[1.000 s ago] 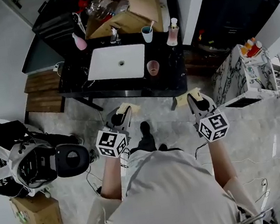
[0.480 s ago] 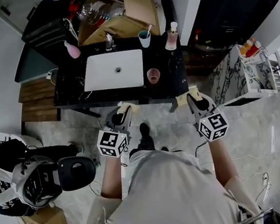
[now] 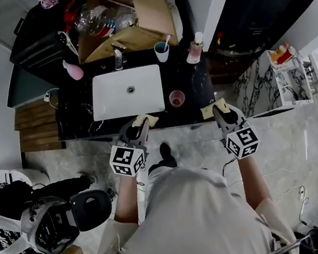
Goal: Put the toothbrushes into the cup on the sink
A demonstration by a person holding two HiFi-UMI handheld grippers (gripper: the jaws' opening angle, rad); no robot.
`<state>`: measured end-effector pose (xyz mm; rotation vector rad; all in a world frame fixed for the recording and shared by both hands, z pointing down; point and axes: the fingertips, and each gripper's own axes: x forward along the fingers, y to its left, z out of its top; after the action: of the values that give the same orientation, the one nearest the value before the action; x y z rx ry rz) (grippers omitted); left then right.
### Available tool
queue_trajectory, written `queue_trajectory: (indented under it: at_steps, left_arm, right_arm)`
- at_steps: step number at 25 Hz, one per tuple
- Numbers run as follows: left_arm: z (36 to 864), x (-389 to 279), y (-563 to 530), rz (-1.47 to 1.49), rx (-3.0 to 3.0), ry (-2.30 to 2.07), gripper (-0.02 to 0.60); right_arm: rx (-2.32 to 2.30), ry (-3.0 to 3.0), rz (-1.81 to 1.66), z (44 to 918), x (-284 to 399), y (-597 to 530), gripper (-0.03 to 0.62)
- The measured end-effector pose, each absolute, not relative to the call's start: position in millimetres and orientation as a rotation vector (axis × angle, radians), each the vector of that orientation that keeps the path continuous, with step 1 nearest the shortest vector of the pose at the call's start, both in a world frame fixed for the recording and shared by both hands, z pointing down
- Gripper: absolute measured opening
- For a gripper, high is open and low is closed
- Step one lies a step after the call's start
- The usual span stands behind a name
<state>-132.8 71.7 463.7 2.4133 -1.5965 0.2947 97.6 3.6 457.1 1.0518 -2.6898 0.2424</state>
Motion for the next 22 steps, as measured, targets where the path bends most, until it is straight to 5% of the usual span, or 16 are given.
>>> queue_trajectory:
  at_steps: [22]
  left_arm:
    - [482, -184, -29, 0.318, 2.497, -1.356, 0.037]
  right_arm:
    - [1.233, -2.596, 0.257, 446, 31, -68, 0.066]
